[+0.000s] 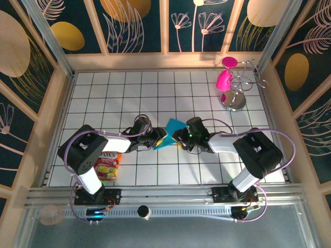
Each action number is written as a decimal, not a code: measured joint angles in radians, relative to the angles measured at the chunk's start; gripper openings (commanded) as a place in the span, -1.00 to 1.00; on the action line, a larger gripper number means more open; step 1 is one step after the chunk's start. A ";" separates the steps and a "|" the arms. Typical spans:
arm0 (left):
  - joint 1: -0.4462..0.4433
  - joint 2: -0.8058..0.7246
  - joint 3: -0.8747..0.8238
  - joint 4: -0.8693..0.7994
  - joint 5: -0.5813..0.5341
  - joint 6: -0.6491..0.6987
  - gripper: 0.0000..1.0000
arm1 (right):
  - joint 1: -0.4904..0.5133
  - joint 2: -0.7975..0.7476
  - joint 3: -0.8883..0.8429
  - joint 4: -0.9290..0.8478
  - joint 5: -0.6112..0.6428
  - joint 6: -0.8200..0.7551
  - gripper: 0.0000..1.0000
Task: Fold a paper plane with a square sheet of paper (pick it up from the middle)
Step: Fold the wing for the fifth time at the center of the table.
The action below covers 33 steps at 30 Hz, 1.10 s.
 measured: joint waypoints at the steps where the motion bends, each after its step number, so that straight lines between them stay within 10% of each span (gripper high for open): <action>1: 0.000 0.000 0.000 0.000 0.000 0.000 -0.11 | 0.000 0.000 0.000 0.006 -0.002 -0.001 -0.25; 19: 0.001 -0.019 0.015 -0.054 -0.005 0.057 -0.01 | -0.004 -0.010 -0.021 0.090 0.000 -0.006 -1.00; 33: -0.032 -0.248 0.030 -0.154 -0.169 0.547 0.25 | -0.045 -0.079 -0.019 0.067 0.019 -0.008 -1.00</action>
